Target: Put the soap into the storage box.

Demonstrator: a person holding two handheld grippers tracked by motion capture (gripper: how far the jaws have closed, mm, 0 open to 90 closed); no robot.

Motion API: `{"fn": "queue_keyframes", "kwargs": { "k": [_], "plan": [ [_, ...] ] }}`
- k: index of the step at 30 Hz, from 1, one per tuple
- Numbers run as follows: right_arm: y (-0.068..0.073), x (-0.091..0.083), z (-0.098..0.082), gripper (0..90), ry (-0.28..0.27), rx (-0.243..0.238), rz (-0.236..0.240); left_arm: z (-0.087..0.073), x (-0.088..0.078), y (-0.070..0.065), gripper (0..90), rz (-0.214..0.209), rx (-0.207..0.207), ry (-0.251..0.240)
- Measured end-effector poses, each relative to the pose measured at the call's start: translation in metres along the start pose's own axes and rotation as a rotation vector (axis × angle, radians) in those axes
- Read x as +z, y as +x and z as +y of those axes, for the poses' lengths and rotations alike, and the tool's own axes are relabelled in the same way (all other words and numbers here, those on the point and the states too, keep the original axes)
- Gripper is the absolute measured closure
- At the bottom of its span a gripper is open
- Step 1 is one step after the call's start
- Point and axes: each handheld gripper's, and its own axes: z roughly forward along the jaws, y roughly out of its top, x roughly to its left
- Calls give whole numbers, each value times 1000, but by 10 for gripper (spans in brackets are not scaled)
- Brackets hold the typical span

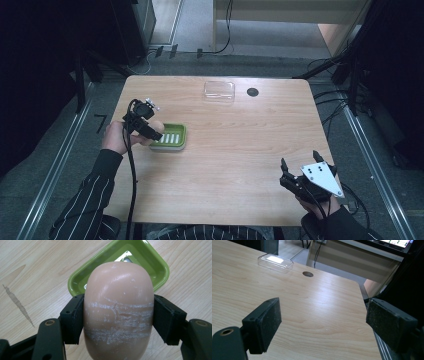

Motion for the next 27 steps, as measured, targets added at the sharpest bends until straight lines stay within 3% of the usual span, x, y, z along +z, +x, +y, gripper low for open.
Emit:
{"fn": "queue_keyframes", "kwargs": {
  "k": [27],
  "plan": [
    [-1,-1,0,136,4,-2,-3,20,11,1,335,-39,116,2]
  ]
}}
